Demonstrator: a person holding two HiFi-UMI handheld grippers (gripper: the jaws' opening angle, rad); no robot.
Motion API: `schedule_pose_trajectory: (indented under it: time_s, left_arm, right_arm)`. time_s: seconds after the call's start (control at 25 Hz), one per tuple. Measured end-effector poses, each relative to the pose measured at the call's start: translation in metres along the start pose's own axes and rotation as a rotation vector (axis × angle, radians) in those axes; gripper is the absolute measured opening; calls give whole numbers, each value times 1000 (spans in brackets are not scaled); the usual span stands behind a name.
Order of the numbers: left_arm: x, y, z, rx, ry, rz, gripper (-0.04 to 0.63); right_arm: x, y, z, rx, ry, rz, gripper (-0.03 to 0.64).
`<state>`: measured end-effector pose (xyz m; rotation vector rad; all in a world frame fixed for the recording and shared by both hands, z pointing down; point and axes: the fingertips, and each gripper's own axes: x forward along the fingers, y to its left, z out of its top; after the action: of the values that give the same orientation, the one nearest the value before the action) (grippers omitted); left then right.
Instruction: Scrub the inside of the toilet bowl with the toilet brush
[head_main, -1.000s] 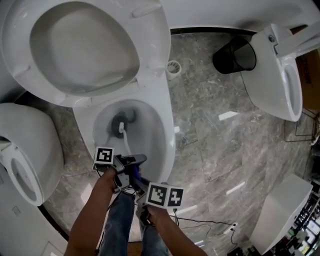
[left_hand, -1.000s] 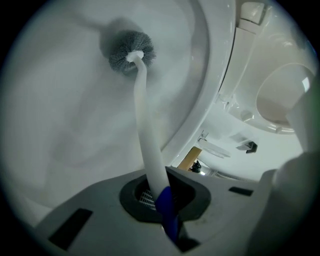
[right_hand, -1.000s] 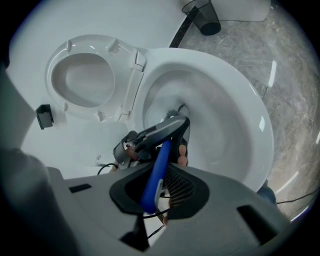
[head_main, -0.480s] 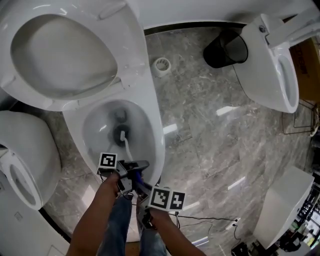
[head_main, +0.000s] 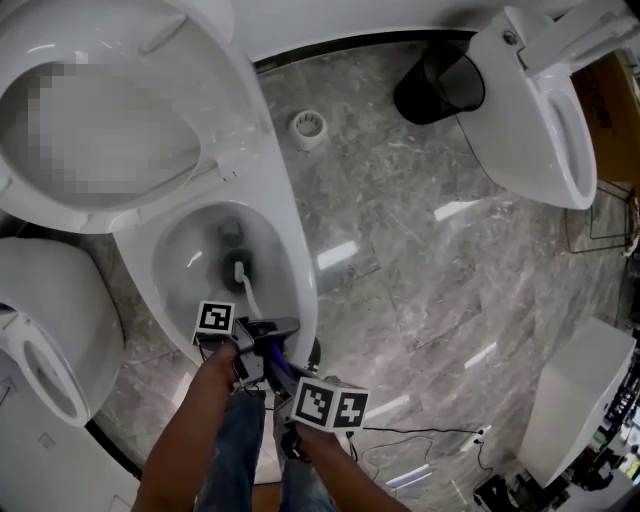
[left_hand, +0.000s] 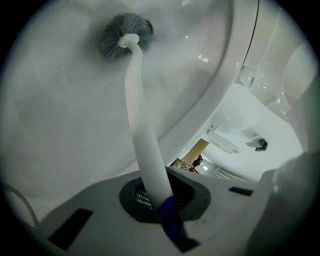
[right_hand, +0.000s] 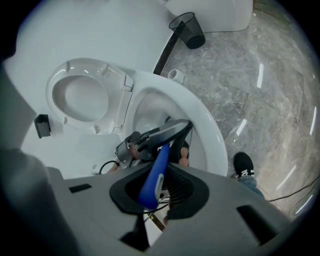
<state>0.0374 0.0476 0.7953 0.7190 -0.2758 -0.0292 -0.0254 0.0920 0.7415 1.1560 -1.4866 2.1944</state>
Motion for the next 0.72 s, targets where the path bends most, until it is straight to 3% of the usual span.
schedule_pose_trajectory:
  time_s: [0.36, 0.72]
  left_arm:
    - [20, -34, 7, 69, 52, -37, 0]
    - [19, -56, 28, 124, 42, -41, 0]
  right_arm:
    - [-10, 9, 35, -66, -79, -6, 57]
    - [1, 20, 57, -89, -108, 13, 57]
